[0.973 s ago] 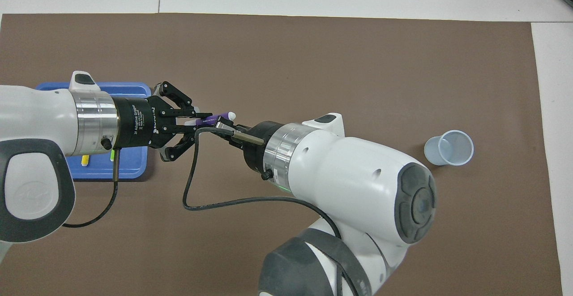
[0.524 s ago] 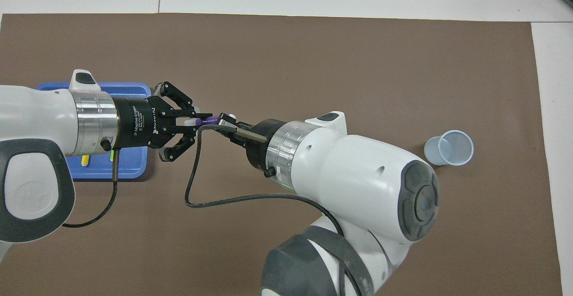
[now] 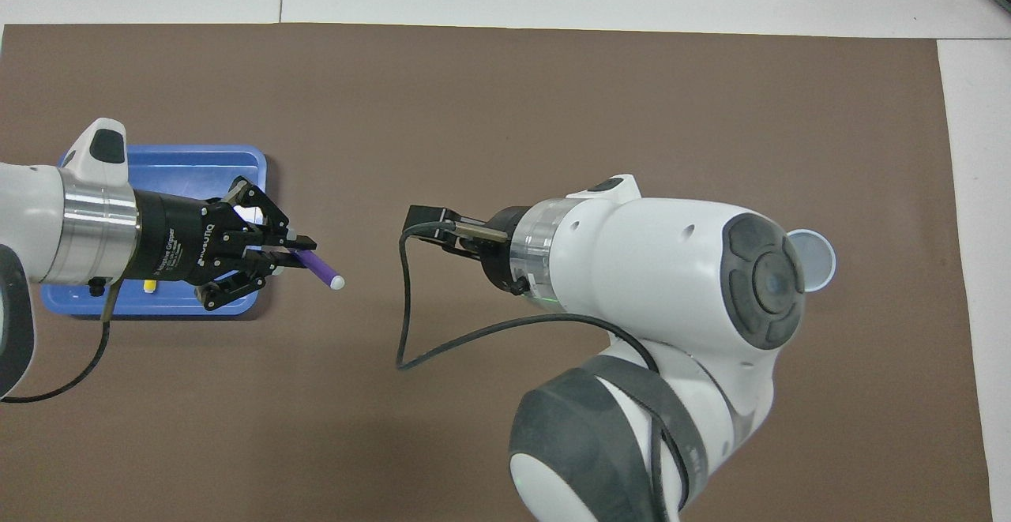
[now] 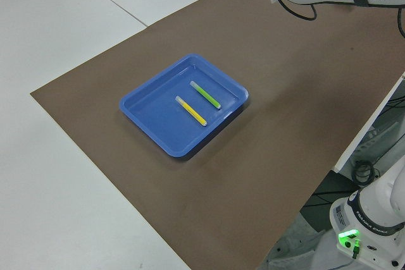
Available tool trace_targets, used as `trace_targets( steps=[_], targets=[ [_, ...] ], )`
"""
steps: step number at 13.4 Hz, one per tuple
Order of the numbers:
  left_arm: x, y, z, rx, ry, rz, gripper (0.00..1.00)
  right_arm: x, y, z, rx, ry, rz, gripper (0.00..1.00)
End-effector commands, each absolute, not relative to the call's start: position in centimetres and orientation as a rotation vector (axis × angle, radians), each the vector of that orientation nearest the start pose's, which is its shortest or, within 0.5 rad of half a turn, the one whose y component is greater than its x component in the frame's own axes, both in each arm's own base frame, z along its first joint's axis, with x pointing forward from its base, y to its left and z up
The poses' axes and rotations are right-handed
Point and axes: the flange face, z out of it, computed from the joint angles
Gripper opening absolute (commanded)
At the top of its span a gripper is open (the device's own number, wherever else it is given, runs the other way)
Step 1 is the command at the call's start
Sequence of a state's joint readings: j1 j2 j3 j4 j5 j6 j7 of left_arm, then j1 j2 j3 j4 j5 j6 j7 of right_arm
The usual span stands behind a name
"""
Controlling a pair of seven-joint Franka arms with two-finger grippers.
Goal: Right arm passes pens to left for tray arrangement
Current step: 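Lower the purple pen into the tray while the right gripper withdraws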
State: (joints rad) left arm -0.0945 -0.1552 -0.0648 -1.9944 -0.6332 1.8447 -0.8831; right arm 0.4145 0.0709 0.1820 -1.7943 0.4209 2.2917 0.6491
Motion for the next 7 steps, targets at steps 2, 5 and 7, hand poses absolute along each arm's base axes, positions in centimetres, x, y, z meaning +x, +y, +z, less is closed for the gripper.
trace_targets(
  steps=[2,5,7],
  targets=[
    [49.1,-11.1,53.8,2.636,0.783,-0.295,0.00,52.6,28.7,54.3,-2.778,0.123,-0.132,1.00],
    [49.2,-7.5,53.5,2.837,0.473,-0.227,0.00,54.4,21.8,53.4,-2.895,-0.047,-0.080,1.00],
    [49.7,-4.2,52.8,2.936,0.313,-0.188,0.00,54.9,18.8,53.0,-2.939,-0.090,-0.056,1.00]
  ],
)
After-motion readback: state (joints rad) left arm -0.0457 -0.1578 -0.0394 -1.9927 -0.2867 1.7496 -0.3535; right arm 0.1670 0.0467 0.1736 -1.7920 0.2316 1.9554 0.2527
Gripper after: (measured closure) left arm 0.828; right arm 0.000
